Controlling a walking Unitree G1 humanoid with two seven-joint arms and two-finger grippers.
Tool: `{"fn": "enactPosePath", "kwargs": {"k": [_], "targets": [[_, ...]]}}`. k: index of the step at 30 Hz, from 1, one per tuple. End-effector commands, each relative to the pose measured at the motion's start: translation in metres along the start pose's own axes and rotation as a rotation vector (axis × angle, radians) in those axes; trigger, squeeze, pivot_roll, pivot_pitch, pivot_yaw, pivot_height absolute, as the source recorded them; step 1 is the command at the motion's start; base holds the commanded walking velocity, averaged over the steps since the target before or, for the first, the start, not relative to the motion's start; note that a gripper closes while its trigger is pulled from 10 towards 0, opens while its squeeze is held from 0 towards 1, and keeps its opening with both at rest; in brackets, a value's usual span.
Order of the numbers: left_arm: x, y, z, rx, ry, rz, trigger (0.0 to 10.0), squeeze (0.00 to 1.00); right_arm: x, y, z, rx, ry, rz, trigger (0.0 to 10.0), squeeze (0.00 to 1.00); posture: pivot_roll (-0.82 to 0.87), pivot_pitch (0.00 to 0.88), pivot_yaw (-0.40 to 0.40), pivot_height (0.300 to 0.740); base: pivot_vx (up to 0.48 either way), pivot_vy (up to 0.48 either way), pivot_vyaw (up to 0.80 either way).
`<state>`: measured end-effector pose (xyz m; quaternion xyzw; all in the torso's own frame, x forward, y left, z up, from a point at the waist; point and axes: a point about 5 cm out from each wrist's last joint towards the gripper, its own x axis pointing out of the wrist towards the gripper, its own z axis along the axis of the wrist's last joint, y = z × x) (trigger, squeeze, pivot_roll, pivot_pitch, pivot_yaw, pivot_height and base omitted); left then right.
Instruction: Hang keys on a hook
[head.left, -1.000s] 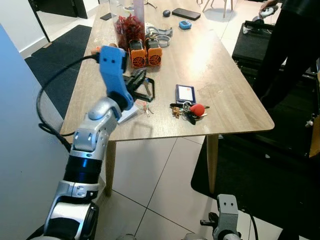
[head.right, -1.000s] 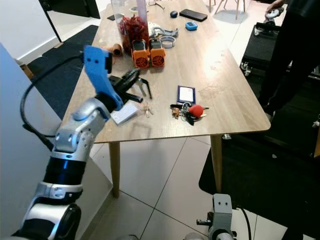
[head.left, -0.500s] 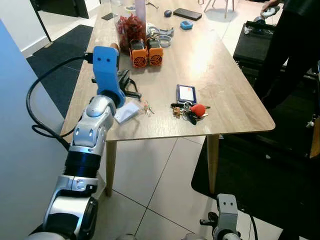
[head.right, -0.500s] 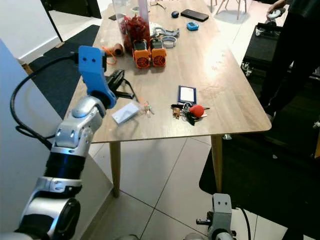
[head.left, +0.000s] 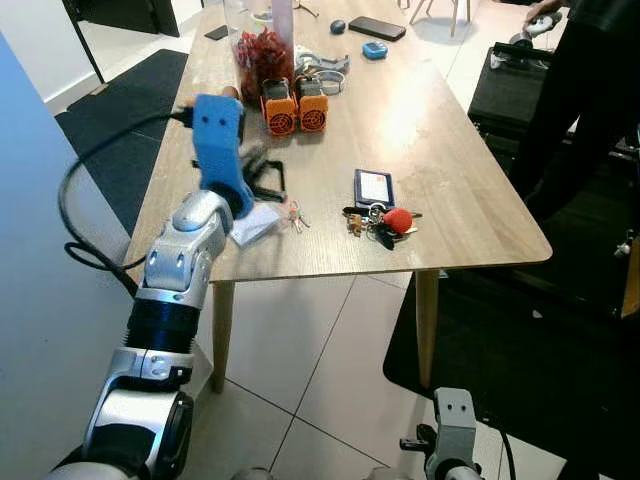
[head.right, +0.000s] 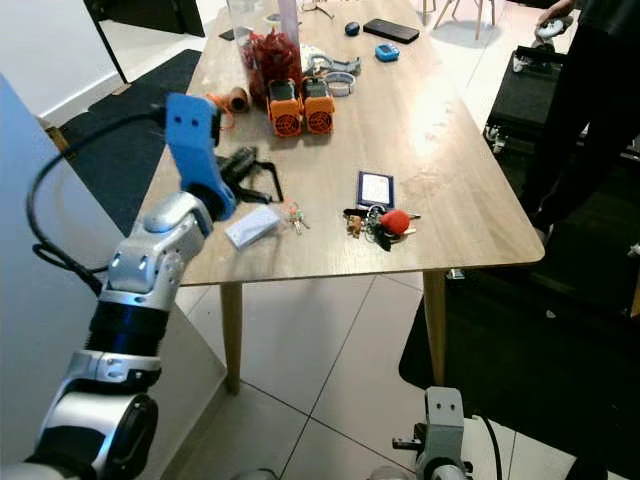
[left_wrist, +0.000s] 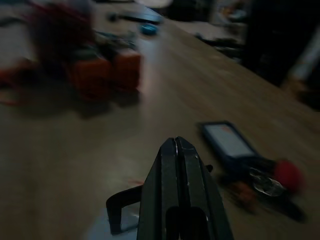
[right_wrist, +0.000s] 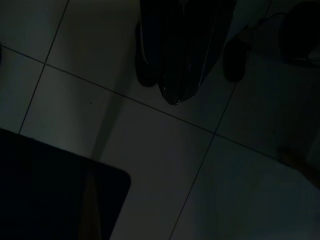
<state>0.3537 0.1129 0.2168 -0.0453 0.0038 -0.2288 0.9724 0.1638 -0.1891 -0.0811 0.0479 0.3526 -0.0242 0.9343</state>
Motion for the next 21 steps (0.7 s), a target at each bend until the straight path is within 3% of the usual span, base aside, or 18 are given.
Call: {"fn": "enactPosePath", "kwargs": {"k": [1, 2, 4, 11, 15, 16, 21], "targets": [[-0.002, -0.016, -0.001, -0.042, -0.001, -0.104, 10.0, 0.0, -0.002, -0.001, -0.004, 0.018, 0.008, -0.009, 10.0, 0.0, 0.06, 0.078, 0.039, 0.74, 0.0, 0.0, 0.0], [-0.002, -0.016, -0.001, -0.042, -0.001, -0.104, 10.0, 0.0, -0.002, -0.001, -0.004, 0.018, 0.008, -0.009, 10.0, 0.0, 0.06, 0.078, 0.039, 0.74, 0.0, 0.0, 0.0], [-0.002, -0.036, -0.013, -0.04, -0.007, -0.172, 10.0, 0.0, -0.002, 0.0, -0.004, 0.019, 0.009, -0.008, 10.0, 0.0, 0.06, 0.077, 0.042, 0.74, 0.0, 0.0, 0.0], [0.007, -0.064, -0.023, -0.042, -0.021, -0.211, 10.0, 0.0, -0.002, 0.001, -0.005, 0.022, 0.013, -0.006, 10.0, 0.0, 0.06, 0.083, 0.043, 0.74, 0.0, 0.0, 0.0], [0.011, -0.069, -0.023, -0.037, -0.037, -0.195, 10.0, 0.0, -0.002, 0.001, -0.005, 0.023, 0.014, -0.007, 10.0, 0.0, 0.06, 0.084, 0.044, 0.74, 0.0, 0.0, 0.0], [0.017, -0.067, -0.025, -0.017, -0.051, -0.131, 10.0, 0.0, -0.002, 0.001, -0.005, 0.024, 0.013, -0.009, 10.0, 0.0, 0.05, 0.084, 0.048, 0.74, 0.0, 0.0, 0.0], [0.02, -0.056, -0.029, -0.011, -0.054, -0.018, 10.0, 0.0, -0.002, 0.001, -0.005, 0.03, 0.01, -0.015, 10.0, 0.0, 0.05, 0.084, 0.051, 0.74, 0.0, 0.0, 0.0]]}}
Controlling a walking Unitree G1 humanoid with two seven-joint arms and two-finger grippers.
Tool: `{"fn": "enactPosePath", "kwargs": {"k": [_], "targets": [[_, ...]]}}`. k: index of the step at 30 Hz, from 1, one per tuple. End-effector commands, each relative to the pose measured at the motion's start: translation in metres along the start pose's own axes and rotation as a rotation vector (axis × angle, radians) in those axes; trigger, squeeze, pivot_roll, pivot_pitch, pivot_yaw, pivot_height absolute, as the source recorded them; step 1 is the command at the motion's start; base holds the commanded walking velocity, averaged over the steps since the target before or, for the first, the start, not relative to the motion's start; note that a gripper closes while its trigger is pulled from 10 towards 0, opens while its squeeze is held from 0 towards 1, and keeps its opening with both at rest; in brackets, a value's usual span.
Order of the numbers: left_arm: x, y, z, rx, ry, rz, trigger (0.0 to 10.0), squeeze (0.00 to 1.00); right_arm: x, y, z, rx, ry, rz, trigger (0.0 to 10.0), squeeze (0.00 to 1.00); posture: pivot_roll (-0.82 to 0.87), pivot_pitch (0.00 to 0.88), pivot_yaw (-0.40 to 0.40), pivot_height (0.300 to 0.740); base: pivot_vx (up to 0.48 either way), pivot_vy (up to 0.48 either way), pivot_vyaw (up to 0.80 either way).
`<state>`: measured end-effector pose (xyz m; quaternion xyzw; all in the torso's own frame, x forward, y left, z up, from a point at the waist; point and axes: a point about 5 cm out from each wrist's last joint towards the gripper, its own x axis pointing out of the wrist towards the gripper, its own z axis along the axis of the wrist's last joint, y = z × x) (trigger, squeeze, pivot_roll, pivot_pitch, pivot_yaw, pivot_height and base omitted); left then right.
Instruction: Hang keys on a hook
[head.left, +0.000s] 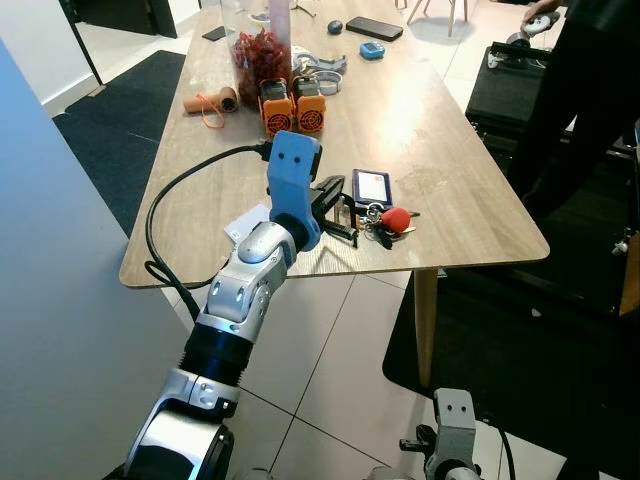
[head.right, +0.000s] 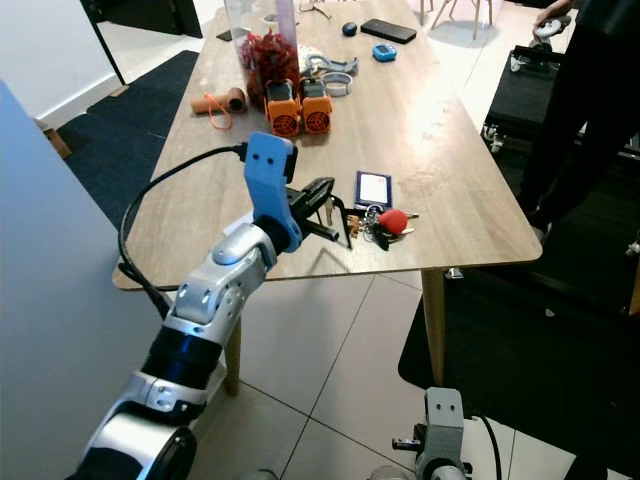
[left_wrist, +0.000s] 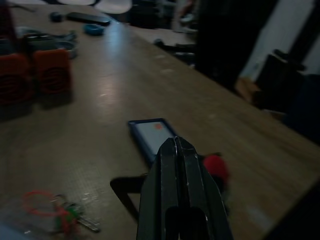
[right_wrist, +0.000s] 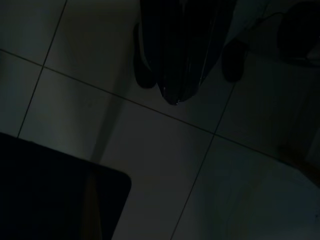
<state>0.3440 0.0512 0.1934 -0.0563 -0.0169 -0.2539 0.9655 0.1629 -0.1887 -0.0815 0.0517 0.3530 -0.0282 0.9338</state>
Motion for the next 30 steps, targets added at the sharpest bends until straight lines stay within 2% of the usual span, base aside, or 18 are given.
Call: {"fn": "enactPosePath", "kwargs": {"k": [1, 7, 15, 19, 22, 24, 30], "targets": [[0.001, 0.009, -0.003, 0.018, -0.009, 0.088, 10.0, 0.0, -0.002, 0.0, -0.004, 0.02, 0.009, -0.011, 10.0, 0.0, 0.05, 0.085, 0.051, 0.74, 0.0, 0.0, 0.0], [-0.002, 0.019, -0.013, 0.049, 0.0, 0.171, 10.0, 0.0, -0.003, -0.001, -0.005, 0.02, 0.012, -0.013, 10.0, 0.0, 0.05, 0.087, 0.049, 0.74, 0.0, 0.0, 0.0], [-0.01, 0.025, -0.025, 0.083, 0.015, 0.107, 10.0, 0.0, -0.002, -0.001, -0.005, 0.022, 0.011, -0.015, 10.0, 0.0, 0.05, 0.086, 0.049, 0.74, 0.0, 0.0, 0.0], [-0.017, 0.034, -0.029, 0.09, 0.017, 0.083, 10.0, 0.0, -0.002, -0.002, -0.005, 0.021, 0.011, -0.015, 10.0, 0.0, 0.05, 0.086, 0.045, 0.74, 0.0, 0.0, 0.0], [-0.023, 0.048, -0.035, 0.13, 0.04, 0.104, 10.0, 0.0, -0.002, -0.002, -0.004, 0.02, 0.012, -0.015, 10.0, 0.0, 0.05, 0.086, 0.045, 0.74, 0.0, 0.0, 0.0], [-0.025, 0.052, -0.037, 0.141, 0.048, 0.112, 10.0, 0.0, -0.002, -0.002, -0.004, 0.019, 0.012, -0.015, 10.0, 0.0, 0.05, 0.086, 0.045, 0.74, 0.0, 0.0, 0.0], [-0.032, 0.077, -0.047, 0.202, 0.098, 0.197, 10.0, 0.0, -0.002, -0.003, -0.003, 0.02, 0.009, -0.018, 10.0, 0.0, 0.05, 0.087, 0.042, 0.74, 0.0, 0.0, 0.0]]}}
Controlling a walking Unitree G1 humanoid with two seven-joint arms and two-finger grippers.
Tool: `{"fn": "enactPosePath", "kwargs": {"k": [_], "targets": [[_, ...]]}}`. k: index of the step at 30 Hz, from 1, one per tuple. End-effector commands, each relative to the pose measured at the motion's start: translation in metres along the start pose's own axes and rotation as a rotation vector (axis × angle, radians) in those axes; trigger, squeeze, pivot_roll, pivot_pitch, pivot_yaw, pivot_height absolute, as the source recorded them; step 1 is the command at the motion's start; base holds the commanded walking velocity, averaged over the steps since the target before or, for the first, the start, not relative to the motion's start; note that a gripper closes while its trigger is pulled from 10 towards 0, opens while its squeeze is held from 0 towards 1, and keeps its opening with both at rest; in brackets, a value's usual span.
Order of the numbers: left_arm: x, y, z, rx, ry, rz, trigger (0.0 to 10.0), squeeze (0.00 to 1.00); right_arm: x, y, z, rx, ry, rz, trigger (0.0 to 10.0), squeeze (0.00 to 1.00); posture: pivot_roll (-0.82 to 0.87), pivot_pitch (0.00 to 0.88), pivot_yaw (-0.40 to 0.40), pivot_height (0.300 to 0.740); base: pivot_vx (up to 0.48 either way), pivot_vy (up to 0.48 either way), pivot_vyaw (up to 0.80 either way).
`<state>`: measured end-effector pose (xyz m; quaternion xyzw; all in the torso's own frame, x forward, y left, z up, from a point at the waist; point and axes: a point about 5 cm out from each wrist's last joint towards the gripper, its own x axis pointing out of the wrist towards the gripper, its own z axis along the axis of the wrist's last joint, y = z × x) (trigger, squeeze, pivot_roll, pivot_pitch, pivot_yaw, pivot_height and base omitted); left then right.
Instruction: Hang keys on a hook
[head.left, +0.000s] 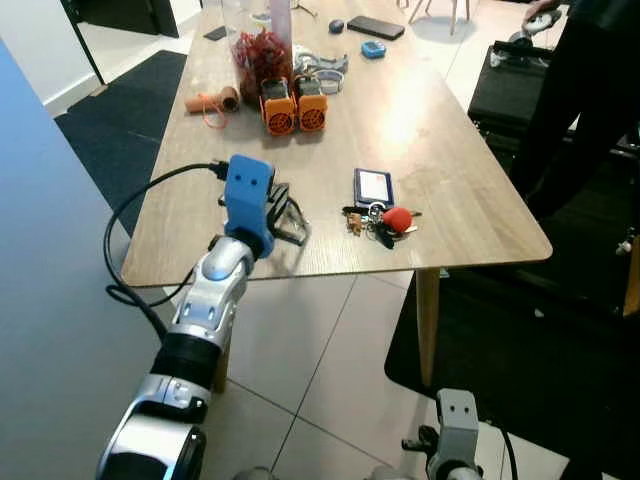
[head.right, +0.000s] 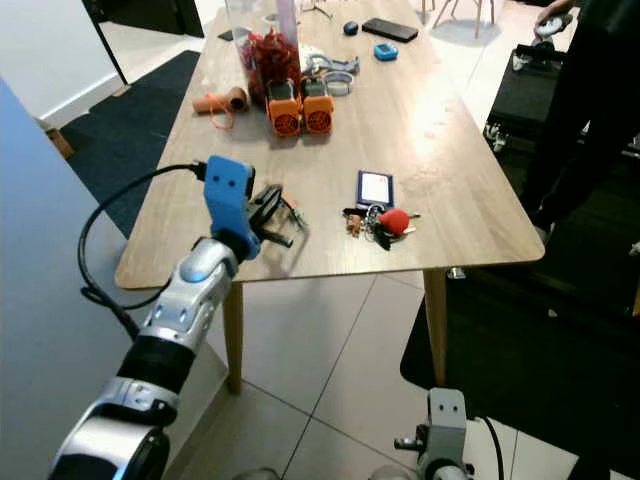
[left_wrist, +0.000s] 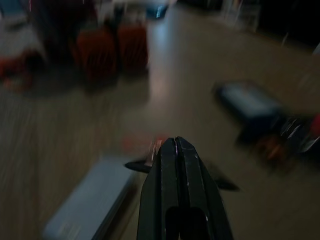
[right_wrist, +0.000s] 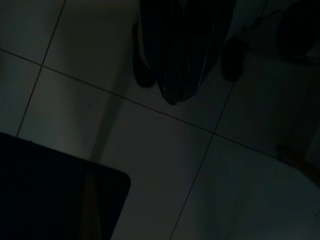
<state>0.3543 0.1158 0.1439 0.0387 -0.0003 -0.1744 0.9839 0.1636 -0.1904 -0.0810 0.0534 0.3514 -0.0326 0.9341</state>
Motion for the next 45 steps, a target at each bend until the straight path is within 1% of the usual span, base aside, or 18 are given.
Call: {"fn": "enactPosePath", "kwargs": {"k": [1, 7, 10, 12, 13, 14, 17, 23, 30, 31, 32, 33, 37, 38, 39, 40, 41, 45], "targets": [[-0.005, 0.013, -0.009, 0.03, 0.032, 0.037, 10.0, 0.0, -0.002, -0.002, -0.004, 0.014, 0.013, -0.011, 10.0, 0.0, 0.05, 0.087, 0.042, 0.74, 0.0, 0.0, 0.0], [-0.009, 0.025, -0.017, 0.072, 0.057, 0.044, 10.0, 0.0, -0.002, -0.002, -0.004, 0.015, 0.011, -0.012, 10.0, 0.0, 0.05, 0.089, 0.043, 0.74, 0.0, 0.0, 0.0], [-0.013, 0.028, -0.021, 0.078, 0.054, -0.022, 10.0, 0.0, -0.002, -0.003, -0.004, 0.017, 0.011, -0.015, 10.0, 0.0, 0.05, 0.09, 0.042, 0.74, 0.0, 0.0, 0.0], [-0.013, 0.028, -0.021, 0.078, 0.054, -0.022, 10.0, 0.0, -0.002, -0.003, -0.004, 0.017, 0.011, -0.015, 10.0, 0.0, 0.05, 0.09, 0.042, 0.74, 0.0, 0.0, 0.0], [-0.015, 0.025, -0.023, 0.046, 0.063, -0.08, 10.0, 0.0, -0.002, -0.003, -0.004, 0.017, 0.012, -0.015, 10.0, 0.0, 0.05, 0.092, 0.041, 0.74, 0.0, 0.0, 0.0], [-0.015, 0.025, -0.023, 0.046, 0.063, -0.08, 10.0, 0.0, -0.002, -0.003, -0.004, 0.017, 0.012, -0.015, 10.0, 0.0, 0.05, 0.092, 0.041, 0.74, 0.0, 0.0, 0.0], [-0.022, 0.013, -0.027, 0.002, 0.078, -0.219, 10.0, 0.0, -0.002, -0.004, -0.004, 0.017, 0.013, -0.016, 10.0, 0.0, 0.05, 0.093, 0.039, 0.74, 0.0, 0.0, 0.0], [-0.03, -0.001, -0.035, -0.012, 0.093, -0.293, 10.0, 0.0, -0.002, -0.003, -0.004, 0.015, 0.013, -0.012, 10.0, 0.0, 0.05, 0.092, 0.037, 0.74, 0.0, 0.0, 0.0], [-0.029, -0.005, -0.035, -0.019, 0.09, -0.308, 10.0, 0.03, -0.002, -0.003, -0.004, 0.012, 0.014, -0.01, 10.0, 0.0, 0.05, 0.092, 0.036, 0.74, 0.0, 0.0, 0.0], [-0.029, -0.005, -0.034, -0.022, 0.088, -0.303, 10.0, 0.59, -0.002, -0.003, -0.004, 0.011, 0.014, -0.01, 10.0, 0.0, 0.05, 0.092, 0.036, 0.74, 0.0, 0.0, 0.0], [-0.029, -0.005, -0.034, -0.022, 0.088, -0.303, 10.0, 0.59, -0.002, -0.003, -0.004, 0.011, 0.014, -0.01, 10.0, 0.0, 0.05, 0.092, 0.036, 0.74, 0.0, 0.0, 0.0], [-0.028, -0.004, -0.032, -0.033, 0.083, -0.297, 10.0, 1.0, -0.002, -0.004, -0.003, 0.01, 0.014, -0.011, 10.0, 0.0, 0.05, 0.088, 0.038, 0.74, 0.0, 0.0, 0.0], [-0.025, -0.001, -0.027, -0.048, 0.061, -0.258, 10.0, 1.0, -0.002, -0.005, -0.004, 0.011, 0.014, -0.015, 10.0, 0.0, 0.04, 0.079, 0.04, 0.74, 0.0, 0.0, 0.0], [-0.024, 0.0, -0.025, -0.057, 0.054, -0.248, 10.0, 0.59, -0.002, -0.005, -0.004, 0.012, 0.014, -0.015, 10.0, 0.0, 0.04, 0.077, 0.041, 0.74, 0.0, 0.0, 0.0], [-0.024, 0.0, -0.025, -0.057, 0.054, -0.248, 10.0, 0.59, -0.002, -0.005, -0.004, 0.012, 0.014, -0.015, 10.0, 0.0, 0.04, 0.077, 0.041, 0.74, 0.0, 0.0, 0.0], [-0.024, 0.0, -0.025, -0.063, 0.049, -0.24, 10.0, 0.34, -0.003, -0.005, -0.004, 0.012, 0.014, -0.015, 10.0, 0.0, 0.04, 0.074, 0.042, 0.74, 0.0, 0.0, 0.0], [-0.023, 0.001, -0.023, -0.068, 0.042, -0.237, 10.0, 0.0, -0.003, -0.005, -0.005, 0.012, 0.014, -0.015, 10.0, 0.0, 0.04, 0.073, 0.043, 0.74, 0.0, 0.0, 0.0], [-0.024, 0.006, -0.022, -0.08, 0.029, -0.232, 10.0, 0.0, -0.003, -0.005, -0.005, 0.013, 0.014, -0.016, 10.0, 0.0, 0.04, 0.072, 0.043, 0.74, 0.0, 0.0, 0.0]]}}
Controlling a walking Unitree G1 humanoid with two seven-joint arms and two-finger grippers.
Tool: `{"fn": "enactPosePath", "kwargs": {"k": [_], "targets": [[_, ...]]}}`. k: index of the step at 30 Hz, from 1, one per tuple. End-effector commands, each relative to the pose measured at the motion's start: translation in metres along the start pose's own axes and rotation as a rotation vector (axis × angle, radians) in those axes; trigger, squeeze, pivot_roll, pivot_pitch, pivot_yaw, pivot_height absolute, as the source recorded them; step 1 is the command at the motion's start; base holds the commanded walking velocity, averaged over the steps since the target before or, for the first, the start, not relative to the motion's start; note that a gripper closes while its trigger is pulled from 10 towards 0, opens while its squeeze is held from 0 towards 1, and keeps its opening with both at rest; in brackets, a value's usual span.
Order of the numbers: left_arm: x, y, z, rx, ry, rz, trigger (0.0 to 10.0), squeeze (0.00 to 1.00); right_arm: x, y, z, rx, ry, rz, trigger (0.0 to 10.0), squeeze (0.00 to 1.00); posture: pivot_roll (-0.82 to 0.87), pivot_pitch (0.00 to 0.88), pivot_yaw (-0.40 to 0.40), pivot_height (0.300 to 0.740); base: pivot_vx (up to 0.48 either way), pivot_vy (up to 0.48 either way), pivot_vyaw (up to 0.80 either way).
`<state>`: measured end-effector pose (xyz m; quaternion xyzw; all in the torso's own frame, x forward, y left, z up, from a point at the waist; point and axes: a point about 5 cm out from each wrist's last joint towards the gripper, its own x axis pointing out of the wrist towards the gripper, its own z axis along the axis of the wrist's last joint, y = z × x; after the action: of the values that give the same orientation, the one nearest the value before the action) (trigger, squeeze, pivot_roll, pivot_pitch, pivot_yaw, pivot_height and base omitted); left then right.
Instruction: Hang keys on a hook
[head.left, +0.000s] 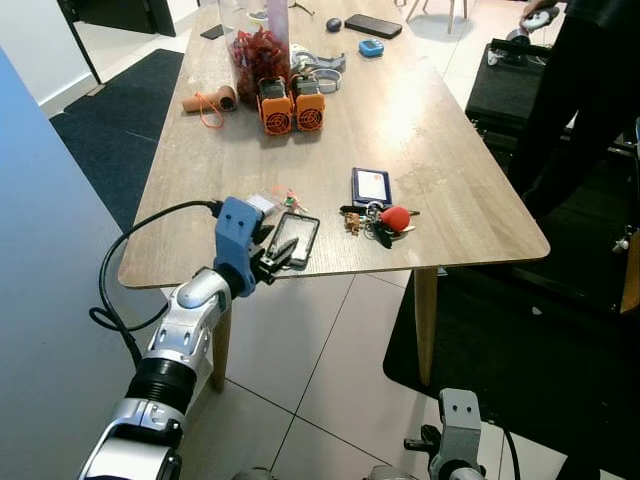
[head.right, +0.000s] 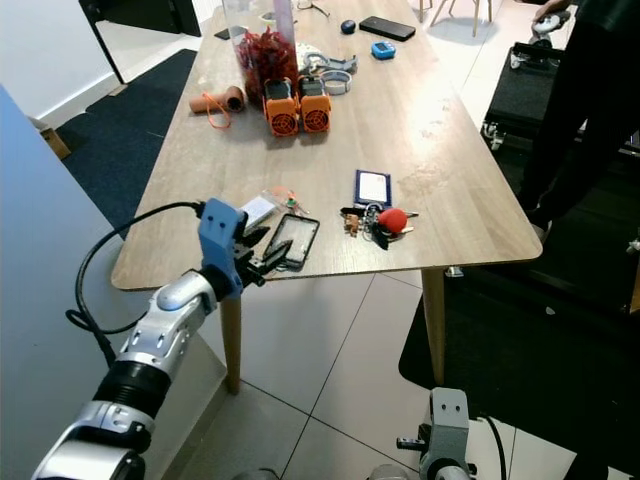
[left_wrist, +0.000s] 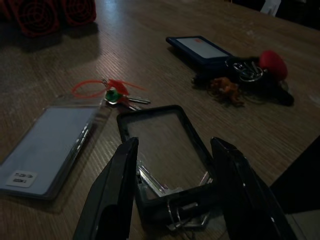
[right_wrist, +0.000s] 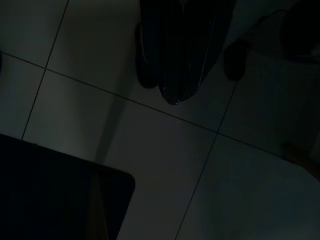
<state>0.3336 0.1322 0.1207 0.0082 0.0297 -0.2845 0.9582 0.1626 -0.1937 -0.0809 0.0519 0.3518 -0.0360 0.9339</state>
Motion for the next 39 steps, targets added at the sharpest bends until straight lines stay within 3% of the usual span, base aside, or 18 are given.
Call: {"fn": "enactPosePath", "kwargs": {"k": [1, 7, 15, 18, 20, 23, 27, 31, 39], "targets": [[-0.001, 0.002, 0.002, 0.001, -0.012, -0.003, 10.0, 0.0, -0.002, -0.001, -0.005, 0.014, 0.014, -0.009, 10.0, 0.0, 0.04, 0.069, 0.044, 0.74, 0.0, 0.0, 0.0], [-0.013, 0.017, -0.008, 0.035, 0.028, 0.019, 10.0, 0.0, -0.003, -0.001, -0.005, 0.012, 0.012, -0.007, 10.0, 0.0, 0.04, 0.066, 0.044, 0.74, 0.0, 0.0, 0.0], [-0.034, 0.03, -0.029, -0.02, 0.134, 0.019, 10.0, 0.0, -0.002, -0.001, -0.005, 0.006, 0.016, 0.0, 10.0, 0.0, 0.05, 0.064, 0.033, 0.74, 0.0, 0.0, 0.0], [-0.036, 0.027, -0.03, -0.046, 0.132, 0.001, 10.0, 0.0, -0.002, -0.002, -0.005, 0.005, 0.016, 0.001, 10.0, 0.0, 0.05, 0.065, 0.03, 0.74, 0.0, 0.0, 0.0], [-0.041, 0.02, -0.03, -0.134, 0.109, -0.063, 10.0, 0.0, -0.002, -0.002, -0.004, 0.006, 0.015, 0.001, 10.0, 0.0, 0.05, 0.067, 0.029, 0.74, 0.0, 0.0, 0.0], [-0.041, 0.019, -0.03, -0.159, 0.098, -0.081, 10.0, 0.0, -0.002, -0.002, -0.004, 0.006, 0.014, 0.001, 10.0, 0.0, 0.05, 0.066, 0.026, 0.74, 0.0, 0.0, 0.0], [-0.042, 0.011, -0.022, -0.262, 0.041, -0.137, 10.0, 0.0, -0.002, -0.001, -0.004, 0.003, 0.015, 0.006, 10.0, 0.0, 0.05, 0.066, 0.022, 0.74, 0.0, 0.0, 0.0], [-0.04, 0.008, -0.023, -0.267, 0.044, -0.129, 10.0, 0.0, -0.001, 0.0, -0.003, 0.003, 0.016, 0.01, 10.0, 0.0, 0.06, 0.065, 0.022, 0.74, 0.0, 0.0, 0.0], [-0.035, 0.004, -0.031, -0.203, 0.066, -0.05, 10.0, 0.0, -0.001, 0.0, -0.003, 0.008, 0.016, 0.011, 10.0, 0.0, 0.05, 0.072, 0.024, 0.74, 0.0, 0.0, 0.0]]}}
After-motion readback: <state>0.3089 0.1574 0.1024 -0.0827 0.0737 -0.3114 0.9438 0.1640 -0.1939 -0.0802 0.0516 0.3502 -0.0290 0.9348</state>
